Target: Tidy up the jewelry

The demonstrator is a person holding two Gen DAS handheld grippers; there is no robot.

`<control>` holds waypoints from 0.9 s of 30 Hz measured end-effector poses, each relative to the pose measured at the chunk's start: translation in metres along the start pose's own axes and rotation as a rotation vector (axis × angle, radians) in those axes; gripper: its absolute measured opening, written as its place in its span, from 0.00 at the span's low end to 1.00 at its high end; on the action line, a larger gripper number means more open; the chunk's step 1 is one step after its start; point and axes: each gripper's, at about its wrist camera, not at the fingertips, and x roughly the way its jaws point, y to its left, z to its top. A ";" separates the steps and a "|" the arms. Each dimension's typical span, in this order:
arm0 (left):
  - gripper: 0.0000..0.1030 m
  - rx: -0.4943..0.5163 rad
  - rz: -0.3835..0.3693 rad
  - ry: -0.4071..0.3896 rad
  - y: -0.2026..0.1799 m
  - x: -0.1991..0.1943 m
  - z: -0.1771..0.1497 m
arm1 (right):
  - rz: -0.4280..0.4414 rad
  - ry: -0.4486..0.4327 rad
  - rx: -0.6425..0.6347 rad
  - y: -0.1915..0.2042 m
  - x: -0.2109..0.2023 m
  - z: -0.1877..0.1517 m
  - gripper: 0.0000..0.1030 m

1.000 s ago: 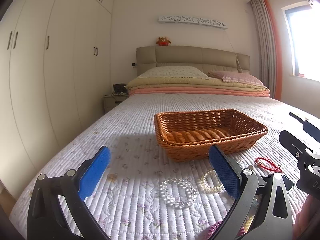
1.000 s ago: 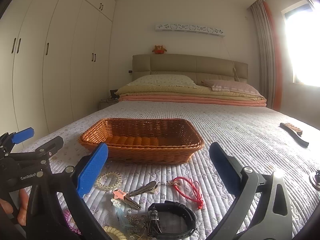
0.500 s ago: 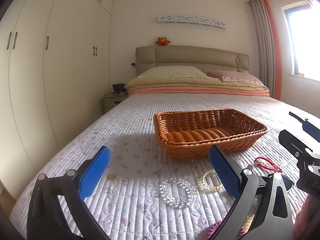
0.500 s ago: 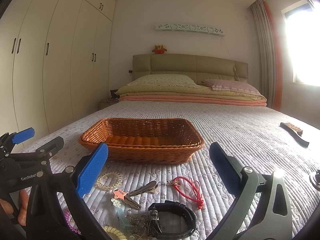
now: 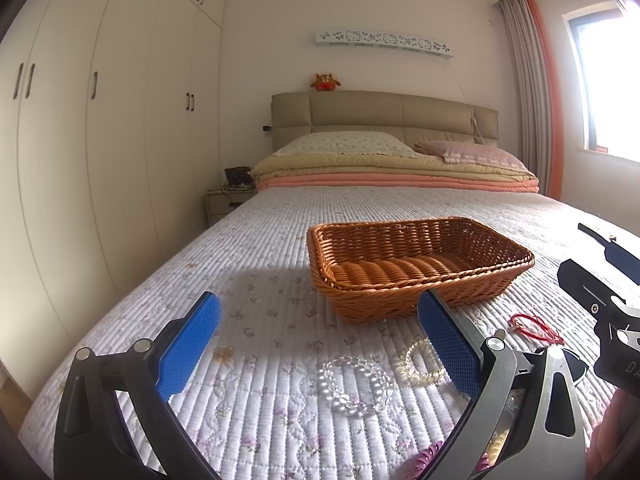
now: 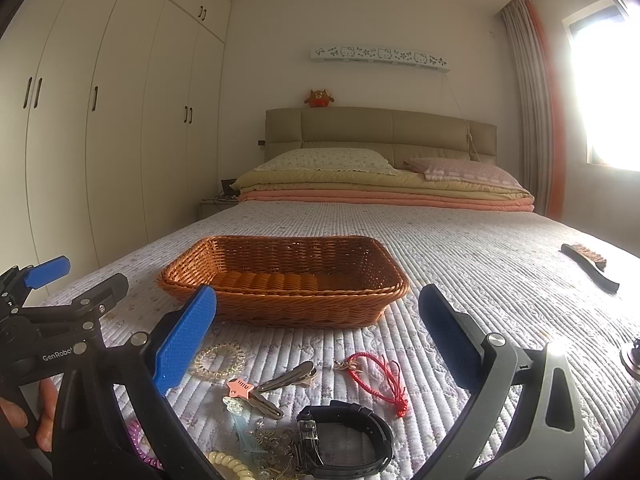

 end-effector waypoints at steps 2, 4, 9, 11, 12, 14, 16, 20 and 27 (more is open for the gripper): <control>0.93 0.002 -0.001 0.001 -0.001 0.000 0.000 | -0.001 0.000 0.000 0.000 0.000 0.000 0.94; 0.93 0.004 -0.001 0.001 0.000 0.000 0.000 | 0.000 0.000 0.001 0.000 0.000 0.000 0.94; 0.93 0.001 -0.002 0.003 0.001 0.000 0.000 | 0.001 0.002 0.001 0.000 0.000 0.000 0.94; 0.93 0.002 -0.002 0.004 0.001 0.000 0.000 | 0.001 0.001 0.001 0.000 0.000 0.000 0.94; 0.93 0.003 -0.002 0.005 0.001 0.000 0.000 | 0.000 0.001 0.001 0.000 0.000 0.000 0.94; 0.93 0.006 -0.002 0.003 0.001 0.000 0.000 | 0.000 0.001 0.001 0.000 0.000 0.000 0.94; 0.93 0.005 -0.002 0.004 0.001 0.000 0.000 | -0.001 0.002 0.001 0.000 0.000 0.000 0.94; 0.93 0.004 -0.002 0.006 0.001 0.000 0.000 | -0.002 0.002 0.002 0.000 0.000 0.000 0.94; 0.93 -0.008 -0.021 0.029 0.004 0.006 -0.001 | -0.008 0.070 0.028 -0.006 0.015 0.000 0.94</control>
